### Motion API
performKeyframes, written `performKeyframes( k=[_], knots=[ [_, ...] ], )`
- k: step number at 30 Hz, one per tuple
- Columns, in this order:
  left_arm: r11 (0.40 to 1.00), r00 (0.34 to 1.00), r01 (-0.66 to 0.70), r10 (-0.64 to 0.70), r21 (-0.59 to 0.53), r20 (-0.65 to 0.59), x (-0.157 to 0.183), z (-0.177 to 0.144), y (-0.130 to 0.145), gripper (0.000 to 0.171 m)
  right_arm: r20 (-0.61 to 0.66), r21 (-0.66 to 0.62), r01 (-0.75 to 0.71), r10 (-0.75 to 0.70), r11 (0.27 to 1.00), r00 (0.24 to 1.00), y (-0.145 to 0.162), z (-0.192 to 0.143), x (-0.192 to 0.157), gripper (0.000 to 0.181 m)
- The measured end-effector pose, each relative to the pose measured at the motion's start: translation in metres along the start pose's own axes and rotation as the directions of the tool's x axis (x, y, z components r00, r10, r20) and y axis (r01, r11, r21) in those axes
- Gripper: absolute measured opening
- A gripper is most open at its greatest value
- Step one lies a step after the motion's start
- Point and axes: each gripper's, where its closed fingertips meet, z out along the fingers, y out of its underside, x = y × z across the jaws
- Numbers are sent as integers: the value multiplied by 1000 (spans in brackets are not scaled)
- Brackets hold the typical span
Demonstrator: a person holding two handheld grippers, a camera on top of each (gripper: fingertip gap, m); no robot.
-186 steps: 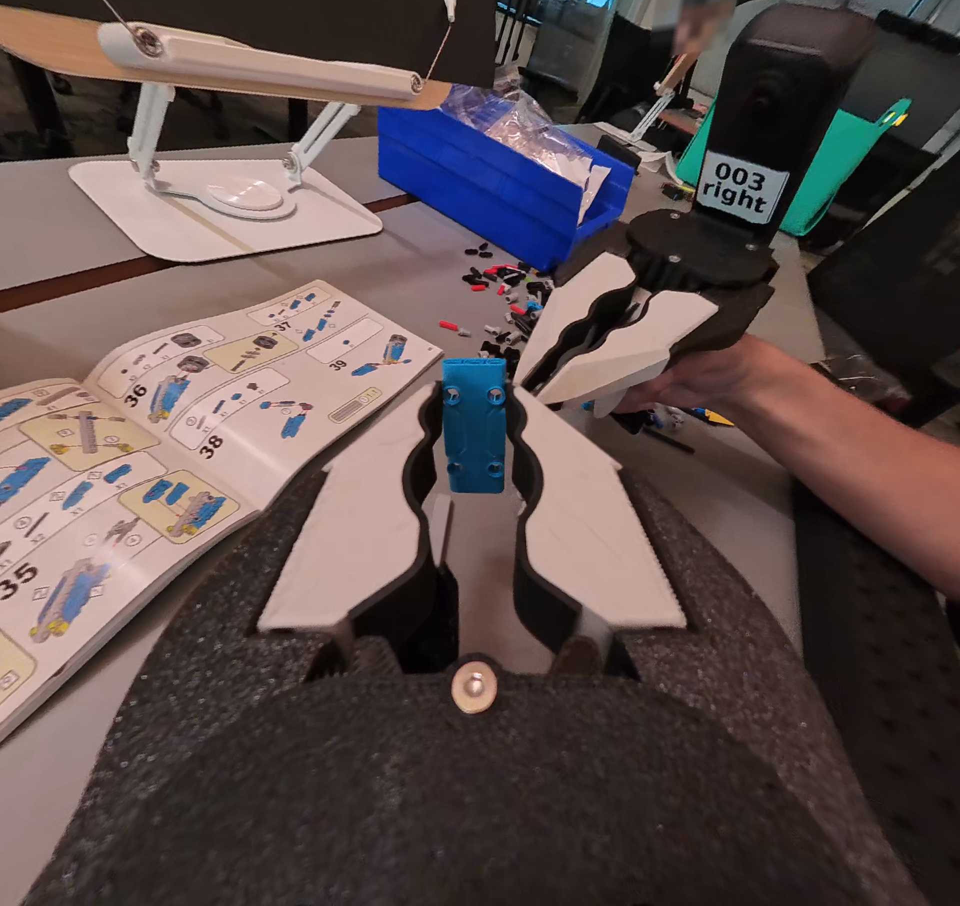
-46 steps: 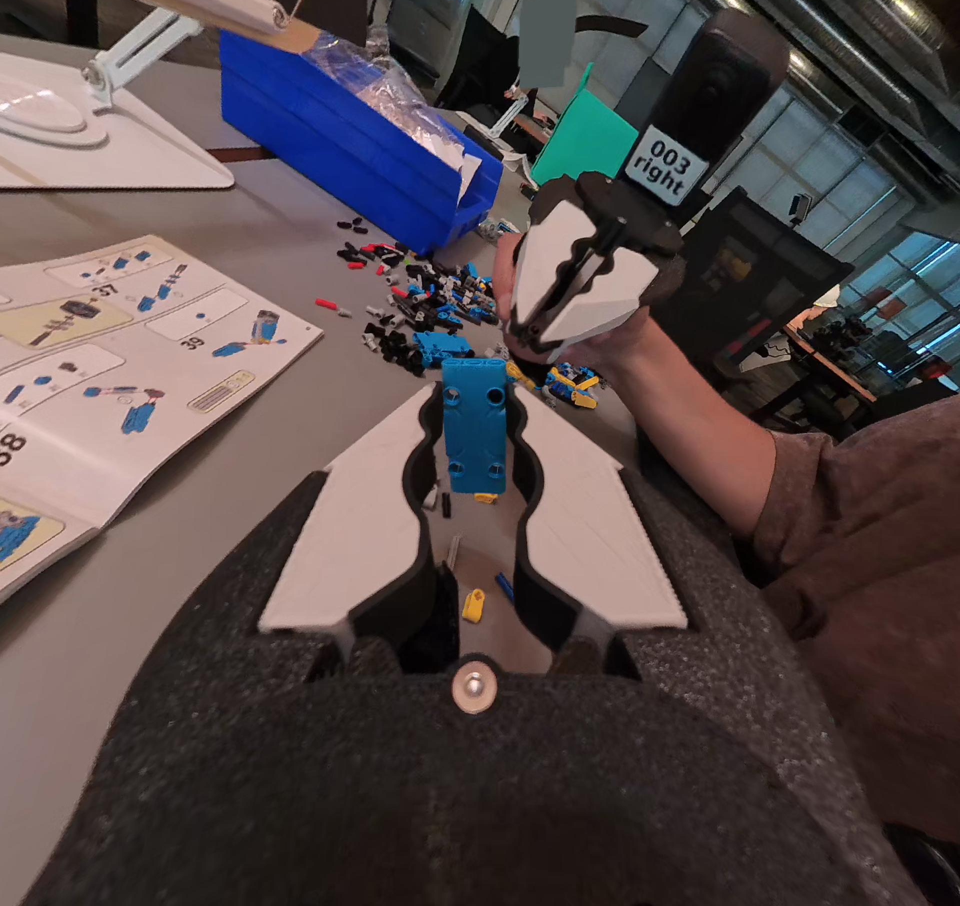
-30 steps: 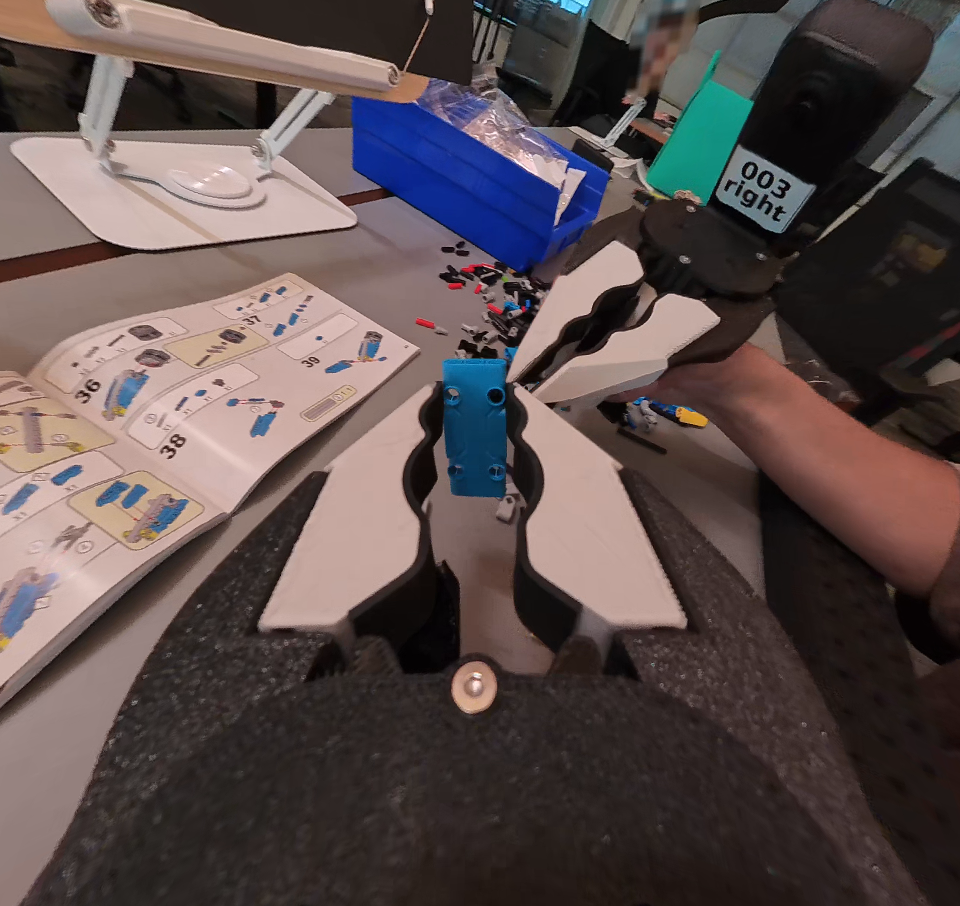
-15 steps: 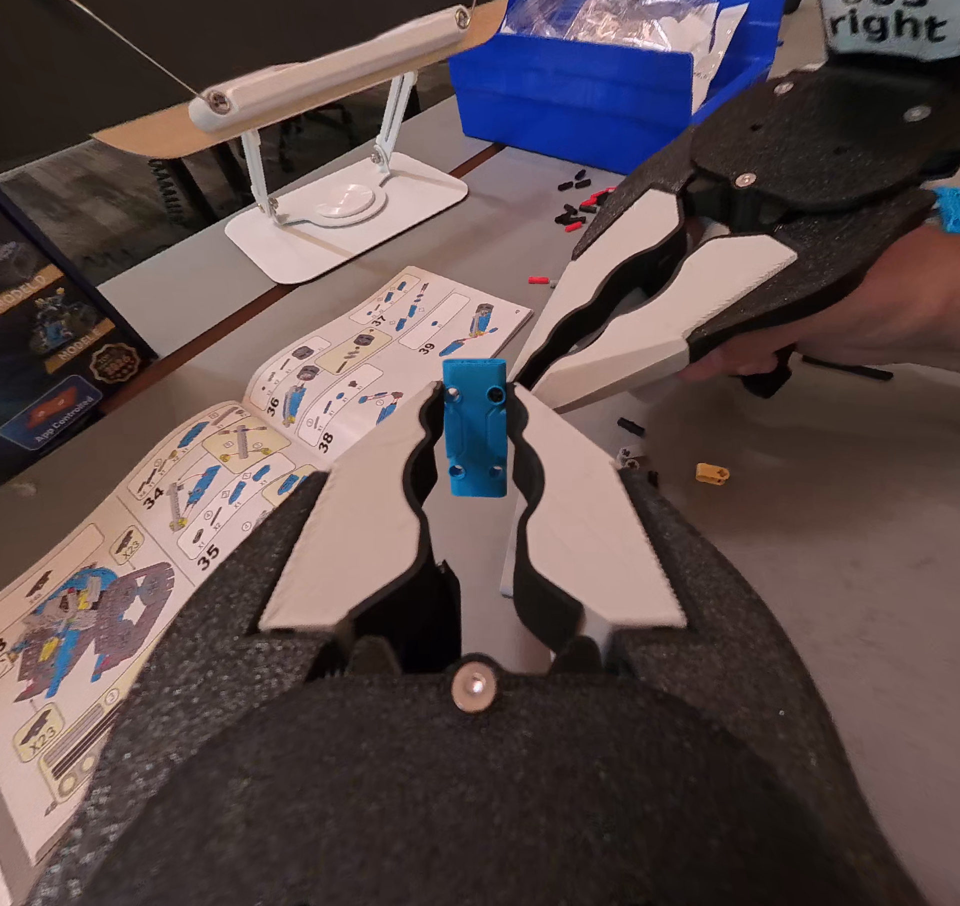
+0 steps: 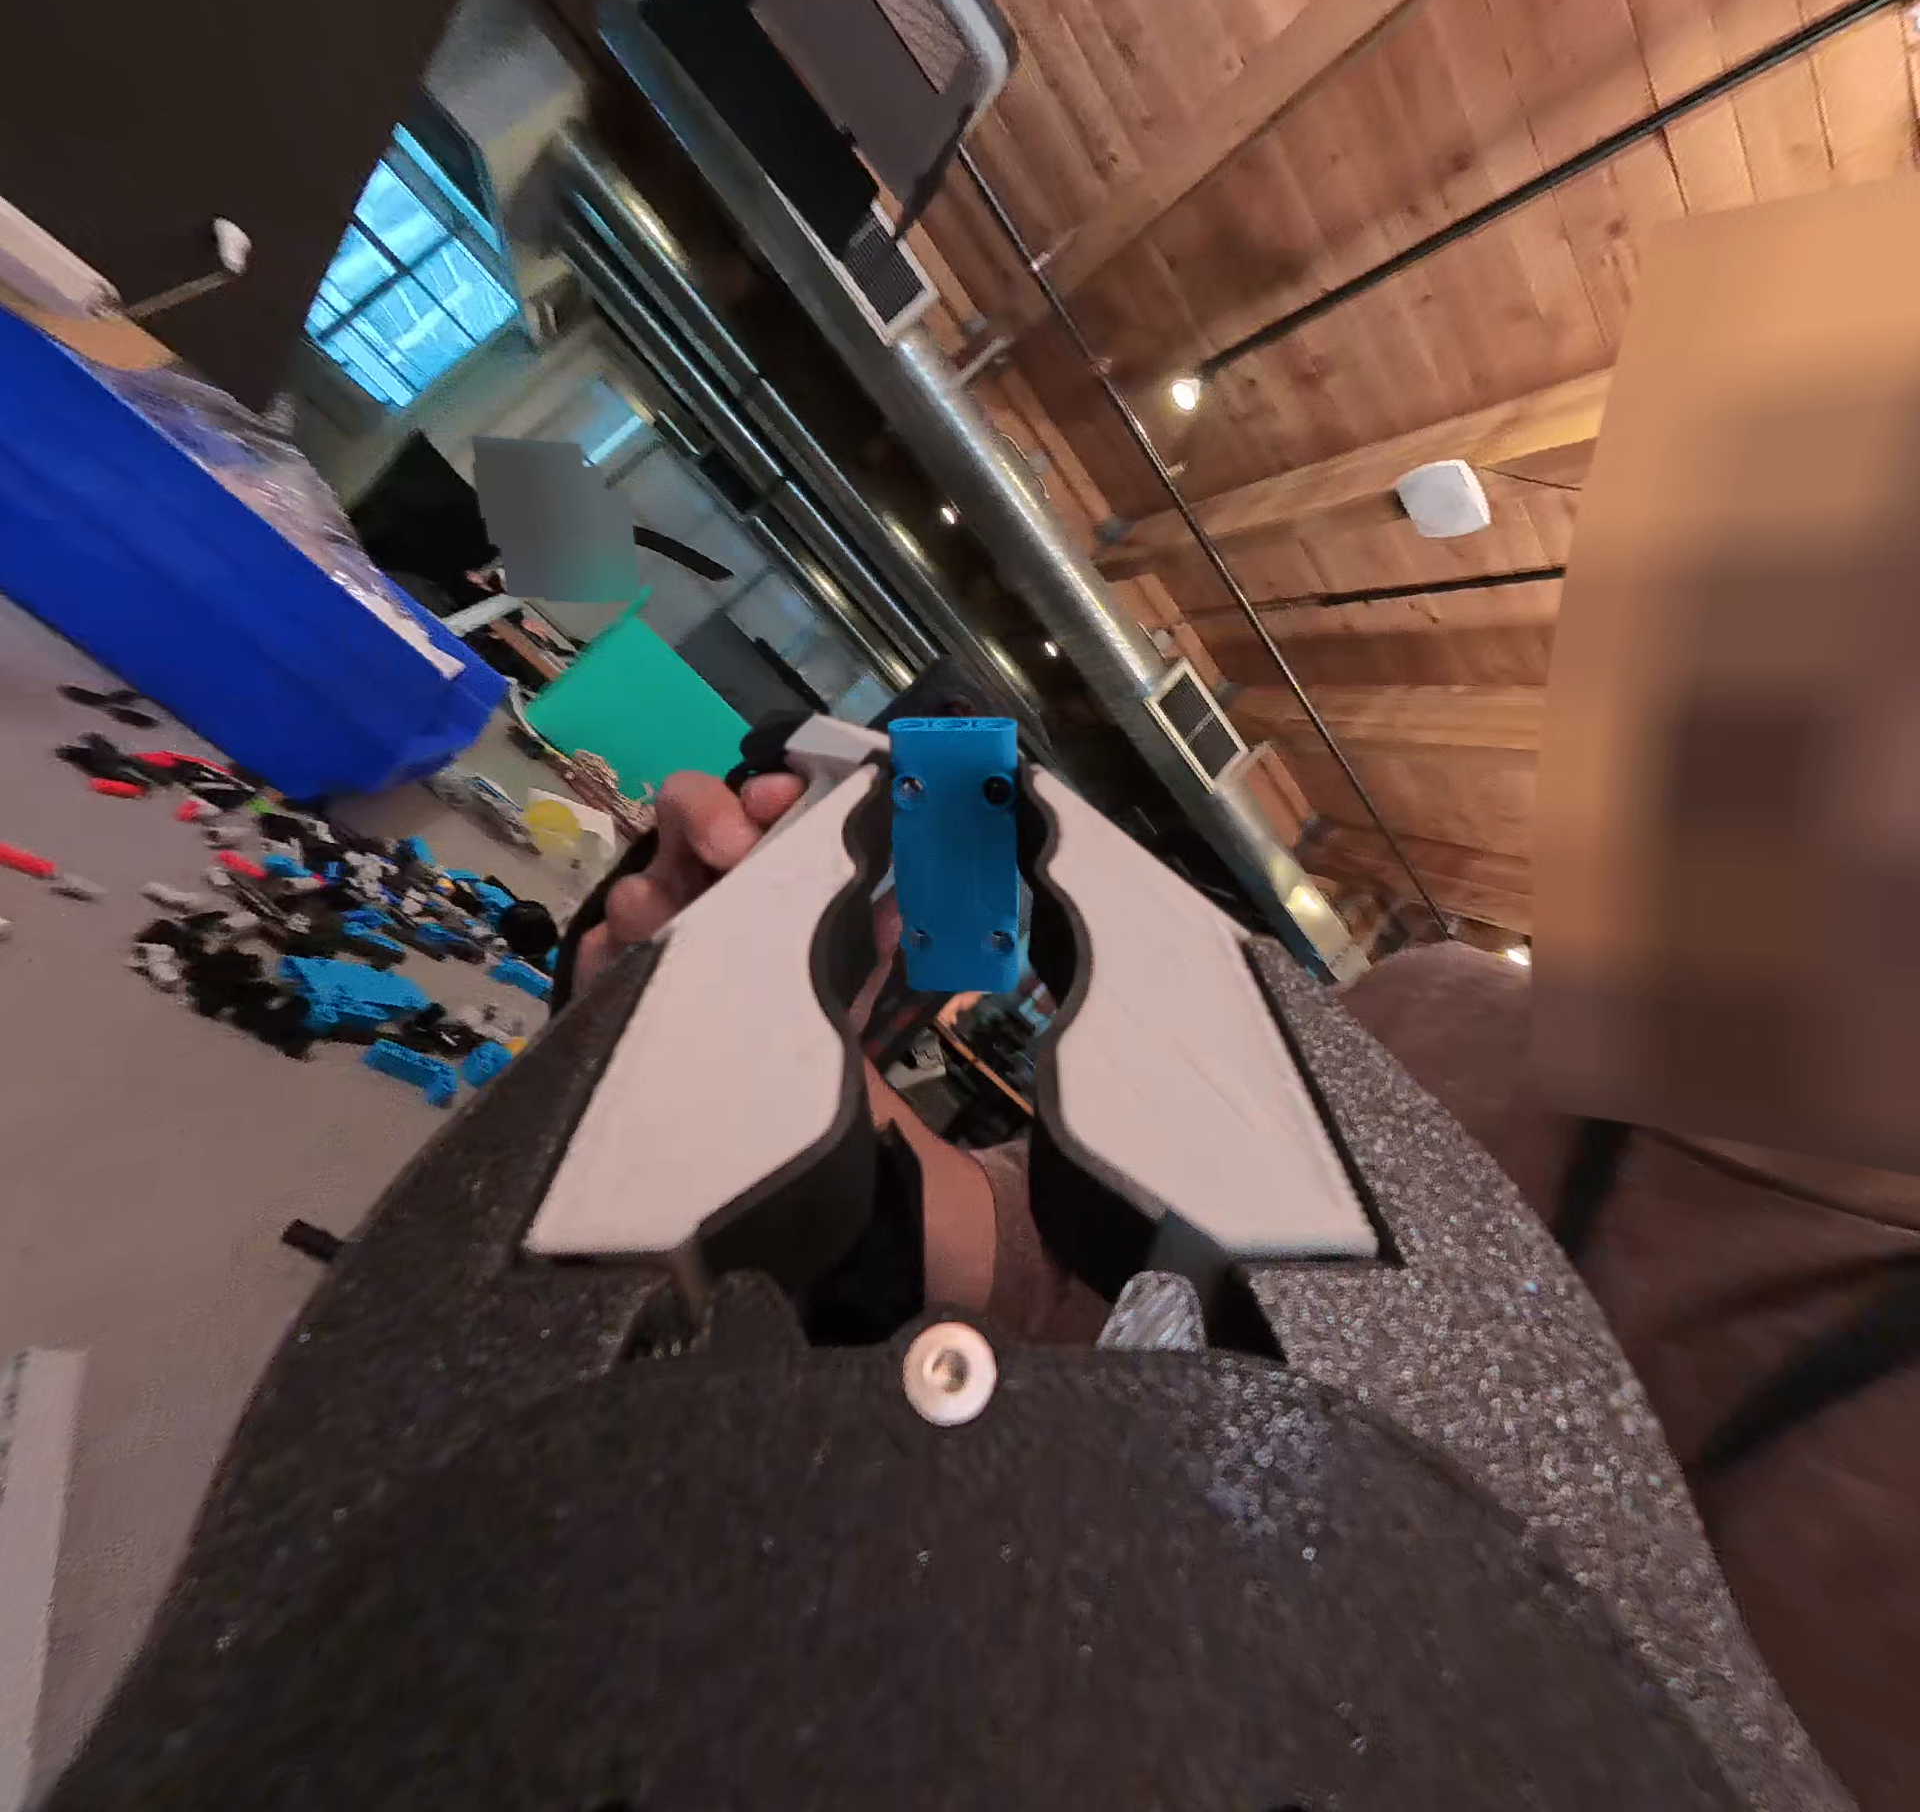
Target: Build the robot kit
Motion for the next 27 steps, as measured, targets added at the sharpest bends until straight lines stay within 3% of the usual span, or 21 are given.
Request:
performKeyframes(
  k=[19,27],
  knots=[
    [987,996,-74,80,-144,37,-4,2,23,23,31,-183,69,-64,981,997,15,-1,-9,4],
    [965,992,-111,121,-239,29,-4,2,38,23,136,-233,-19,52,972,989,21,-8,-19,3]
  ],
)
